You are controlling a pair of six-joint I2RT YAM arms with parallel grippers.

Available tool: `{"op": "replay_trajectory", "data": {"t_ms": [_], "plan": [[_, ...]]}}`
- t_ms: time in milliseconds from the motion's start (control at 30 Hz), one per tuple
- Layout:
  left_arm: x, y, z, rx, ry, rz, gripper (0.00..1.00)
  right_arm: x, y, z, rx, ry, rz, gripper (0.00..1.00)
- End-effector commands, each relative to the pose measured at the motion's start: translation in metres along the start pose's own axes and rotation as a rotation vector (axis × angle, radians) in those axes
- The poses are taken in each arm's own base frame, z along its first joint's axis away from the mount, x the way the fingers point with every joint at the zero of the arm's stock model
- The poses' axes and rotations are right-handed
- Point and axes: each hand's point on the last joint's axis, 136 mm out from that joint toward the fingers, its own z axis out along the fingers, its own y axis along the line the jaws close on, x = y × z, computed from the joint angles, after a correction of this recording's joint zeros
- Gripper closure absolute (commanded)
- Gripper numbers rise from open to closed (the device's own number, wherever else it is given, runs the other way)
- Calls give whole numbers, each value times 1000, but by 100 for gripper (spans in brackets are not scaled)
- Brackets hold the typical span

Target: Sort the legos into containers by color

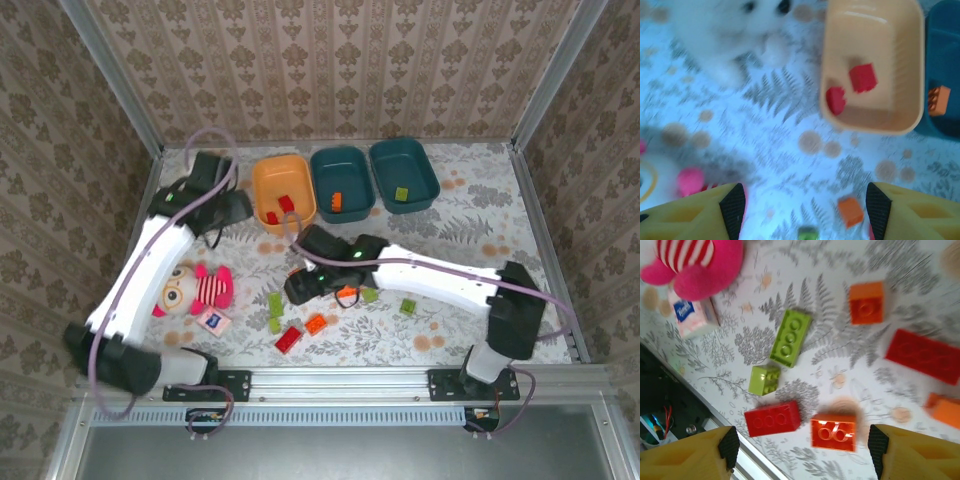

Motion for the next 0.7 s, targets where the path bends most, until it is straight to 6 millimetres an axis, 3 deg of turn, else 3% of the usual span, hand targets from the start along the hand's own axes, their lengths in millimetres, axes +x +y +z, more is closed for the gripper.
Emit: {"op": "replay_trajectory", "data": {"t_ms": [0, 167, 300, 500, 667], "plan": [[39, 39, -18, -24, -1, -97, 32, 7, 17, 17, 44, 43, 63, 27], [91, 81, -55, 16, -27, -133, 33, 16, 37, 62, 114, 115, 139, 28], [114, 97, -76, 53, -30, -134, 33, 14, 36, 91, 210, 137, 194, 26], [124, 97, -95, 144, -69, -103, 33, 11, 11, 113, 404, 150, 213, 31], [126, 98, -102, 154, -67, -75, 33, 13, 4, 130, 441, 153, 205, 36]]}}
